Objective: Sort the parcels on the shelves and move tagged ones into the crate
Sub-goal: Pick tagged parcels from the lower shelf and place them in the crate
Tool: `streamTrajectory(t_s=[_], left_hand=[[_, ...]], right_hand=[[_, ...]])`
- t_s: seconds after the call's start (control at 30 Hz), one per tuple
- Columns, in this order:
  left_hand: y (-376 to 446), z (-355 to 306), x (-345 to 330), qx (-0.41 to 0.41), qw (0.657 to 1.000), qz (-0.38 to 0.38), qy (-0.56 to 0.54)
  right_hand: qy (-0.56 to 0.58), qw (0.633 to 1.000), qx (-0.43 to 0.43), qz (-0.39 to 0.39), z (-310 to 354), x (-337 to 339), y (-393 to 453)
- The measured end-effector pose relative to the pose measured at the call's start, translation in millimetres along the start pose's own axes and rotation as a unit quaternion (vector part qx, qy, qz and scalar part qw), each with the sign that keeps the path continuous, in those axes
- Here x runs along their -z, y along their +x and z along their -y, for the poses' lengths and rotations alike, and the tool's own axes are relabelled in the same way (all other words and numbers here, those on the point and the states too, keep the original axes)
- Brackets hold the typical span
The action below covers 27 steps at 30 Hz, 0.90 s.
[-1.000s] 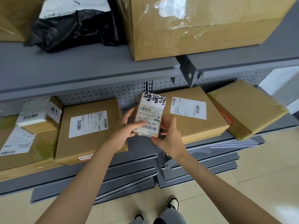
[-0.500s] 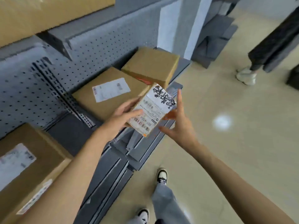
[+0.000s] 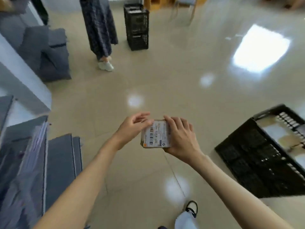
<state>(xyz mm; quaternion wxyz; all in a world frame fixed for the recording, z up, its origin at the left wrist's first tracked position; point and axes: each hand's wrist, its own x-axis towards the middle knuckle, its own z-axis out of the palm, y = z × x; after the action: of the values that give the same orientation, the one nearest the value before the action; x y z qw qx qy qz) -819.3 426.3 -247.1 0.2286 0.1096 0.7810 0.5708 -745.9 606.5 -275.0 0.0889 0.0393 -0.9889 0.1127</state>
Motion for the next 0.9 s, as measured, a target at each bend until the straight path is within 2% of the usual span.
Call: streamTrajectory(t_s=[0.1,0.2,0.4,0.53,0.77,0.9], left_hand=[[51,-26,-83,-0.016,0.999,0.02,0.036],[104,-48,-185,-0.038,0.993,0.078,0.082],[171,-98,-401,-0.138,0.945,0.214,0.205],[189,-123,-507,-0.208,0.896,0.291,0.262],[246,-131,-627,-0.2,0.85,0.394,0.288],[294,-121,-688,-0.186,0.83,0.429,0.304]], right_hand=[[-0.006,0.992,-0.124,0.016,-106,19,-36],[-0.018,0.973,-0.231,0.001,-212,43,-85],[-0.053,0.918,-0.393,-0.016,-382,93,-194],[-0.05,0.873,-0.483,-0.035,-453,107,-249],[-0.014,0.808,-0.588,-0.035,-544,98,-294],[-0.001,0.791,-0.612,0.002,-600,78,-297]])
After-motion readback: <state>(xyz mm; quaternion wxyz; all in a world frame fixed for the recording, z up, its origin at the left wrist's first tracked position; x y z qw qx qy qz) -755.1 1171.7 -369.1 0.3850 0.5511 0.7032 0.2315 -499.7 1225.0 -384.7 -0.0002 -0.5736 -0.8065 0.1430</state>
